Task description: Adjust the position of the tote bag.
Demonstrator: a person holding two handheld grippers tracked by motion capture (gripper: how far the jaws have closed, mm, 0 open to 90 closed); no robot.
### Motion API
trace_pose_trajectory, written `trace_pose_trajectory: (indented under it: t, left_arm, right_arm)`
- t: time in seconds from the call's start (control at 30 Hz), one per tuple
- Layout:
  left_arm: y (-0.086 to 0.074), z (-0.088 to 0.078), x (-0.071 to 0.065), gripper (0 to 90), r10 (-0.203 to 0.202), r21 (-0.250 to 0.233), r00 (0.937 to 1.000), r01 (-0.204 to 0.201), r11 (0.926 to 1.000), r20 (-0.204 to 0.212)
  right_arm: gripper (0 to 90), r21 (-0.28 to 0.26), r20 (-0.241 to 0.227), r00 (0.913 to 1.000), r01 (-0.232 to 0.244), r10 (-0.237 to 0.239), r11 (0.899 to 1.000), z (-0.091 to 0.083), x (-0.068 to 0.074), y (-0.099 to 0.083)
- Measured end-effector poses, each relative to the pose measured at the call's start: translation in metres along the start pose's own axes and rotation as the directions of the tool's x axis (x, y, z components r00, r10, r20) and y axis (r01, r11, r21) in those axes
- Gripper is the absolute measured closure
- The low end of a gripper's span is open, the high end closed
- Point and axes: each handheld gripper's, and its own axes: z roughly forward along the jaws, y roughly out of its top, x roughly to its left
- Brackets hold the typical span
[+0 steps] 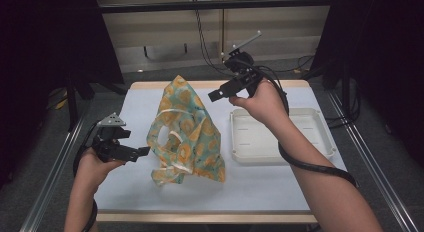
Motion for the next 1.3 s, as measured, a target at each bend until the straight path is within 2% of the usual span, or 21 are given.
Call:
trace_pose_trajectory:
  t: [0.13,0.17,0.23,0.3,0.37,0.47,0.5,0.6,0.8,0.97,1.3]
  left_arm:
    - [0.000,-0.001,0.000,3.8,-0.003,-0.008,1.0000,0.003,1.0000,0.001]
    - [0.000,-0.001,0.000,3.8,-0.003,-0.008,1.0000,0.003,1.0000,0.001]
    - [0.000,-0.001,0.000,3.8,-0.002,-0.008,1.0000,0.002,1.0000,0.002]
    - [0.000,-0.001,0.000,3.8,0.000,-0.004,1.0000,0.000,1.0000,0.001]
    - [0.000,-0.001,0.000,3.8,0.000,-0.001,1.0000,0.000,1.0000,0.000]
    - [0.001,-0.002,0.000,3.8,0.005,0.001,1.0000,-0.005,1.0000,-0.002]
    - [0.001,-0.001,0.000,3.8,0.003,-0.001,1.0000,-0.003,1.0000,-0.003]
    - [0.001,-0.001,0.000,3.8,0.000,0.001,1.0000,0.000,1.0000,-0.004]
    - [0.001,-0.001,-0.001,3.8,0.008,-0.001,0.9999,-0.008,1.0000,-0.007]
    - [0.001,-0.002,0.000,3.8,0.003,-0.009,1.0000,-0.003,1.0000,-0.005]
    - [0.000,-0.003,0.001,3.9,0.003,0.002,1.0000,-0.003,1.0000,-0.009]
  right_arm:
    - [23.5,-0.016,-0.021,0.9998,0.002,-0.002,1.000,0.000,0.005,0.006]
    - [24.2,-0.021,-0.025,0.9995,-0.017,0.017,1.000,0.000,0.007,0.008]
    - [24.4,-0.022,-0.028,0.9994,-0.022,0.021,1.000,0.001,0.008,0.010]
    - [25.0,-0.015,-0.036,0.9992,-0.015,0.015,1.000,0.002,0.011,0.012]
    - [24.8,-0.027,-0.023,0.9996,-0.017,0.017,0.999,0.003,0.013,0.014]
    - [27.4,-0.030,-0.046,0.9990,-0.004,0.003,1.000,0.002,0.015,0.017]
    - [27.4,-0.030,-0.030,0.9995,-0.004,0.003,1.000,0.001,0.017,0.018]
    - [27.6,-0.035,-0.042,0.9991,-0.002,0.001,0.999,0.002,0.017,0.019]
    - [27.5,-0.001,-0.055,0.9984,-0.016,0.016,1.000,0.006,0.020,0.021]
    - [27.5,0.026,-0.063,0.9977,-0.022,0.023,0.999,0.013,0.030,0.024]
    - [27.6,0.063,-0.048,0.9988,0.005,-0.002,0.998,0.028,0.044,0.029]
